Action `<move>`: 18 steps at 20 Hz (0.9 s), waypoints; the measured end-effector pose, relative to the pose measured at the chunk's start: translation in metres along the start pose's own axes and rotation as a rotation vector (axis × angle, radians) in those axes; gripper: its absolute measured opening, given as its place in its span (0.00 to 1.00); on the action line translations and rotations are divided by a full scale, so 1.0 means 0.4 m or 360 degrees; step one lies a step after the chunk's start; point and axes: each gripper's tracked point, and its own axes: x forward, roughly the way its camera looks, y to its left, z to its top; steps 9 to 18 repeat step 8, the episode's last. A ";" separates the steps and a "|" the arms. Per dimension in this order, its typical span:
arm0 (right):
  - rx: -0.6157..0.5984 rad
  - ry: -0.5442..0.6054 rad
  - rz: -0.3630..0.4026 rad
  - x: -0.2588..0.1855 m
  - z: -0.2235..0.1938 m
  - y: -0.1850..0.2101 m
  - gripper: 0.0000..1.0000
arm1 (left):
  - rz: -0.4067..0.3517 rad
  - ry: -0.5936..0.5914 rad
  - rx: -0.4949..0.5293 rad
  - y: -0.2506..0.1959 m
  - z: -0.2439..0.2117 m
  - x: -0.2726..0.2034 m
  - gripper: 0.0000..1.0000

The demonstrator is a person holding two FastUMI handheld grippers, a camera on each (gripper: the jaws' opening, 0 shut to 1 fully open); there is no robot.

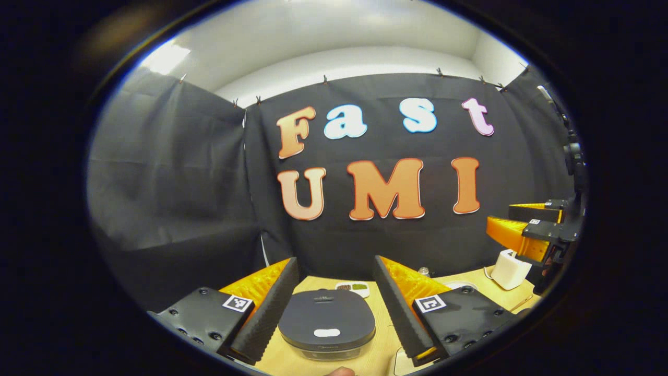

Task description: Close the left gripper, press the button to open the rice cooker; take a wooden spoon from the chopstick holder with the right hand, scoop a spoonful of rice and pour it into the rice cooker, then put the wooden spoon back into the chopstick holder.

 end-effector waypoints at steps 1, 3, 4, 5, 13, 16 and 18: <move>0.0004 -0.0008 -0.0002 -0.008 0.003 -0.002 0.87 | -0.0019 -0.0021 -0.0008 -0.006 0.013 -0.003 0.97; -0.0003 -0.0041 -0.0008 -0.020 0.015 -0.008 0.84 | -0.0013 -0.0064 -0.0025 0.001 0.038 -0.018 0.98; -0.0009 -0.0056 -0.0019 -0.026 0.019 -0.018 0.84 | -0.0002 -0.0089 -0.0023 0.004 0.054 -0.018 0.98; -0.0016 -0.0065 -0.0029 -0.031 0.022 -0.022 0.84 | 0.0007 -0.0117 -0.0013 0.012 0.060 -0.019 0.98; -0.0038 -0.0060 -0.0051 -0.034 0.022 -0.035 0.85 | 0.0021 -0.0182 0.0021 0.020 0.084 -0.010 0.98; -0.0038 -0.0060 -0.0051 -0.034 0.022 -0.035 0.85 | 0.0021 -0.0182 0.0021 0.020 0.084 -0.010 0.98; -0.0038 -0.0060 -0.0051 -0.034 0.022 -0.035 0.85 | 0.0021 -0.0182 0.0021 0.020 0.084 -0.010 0.98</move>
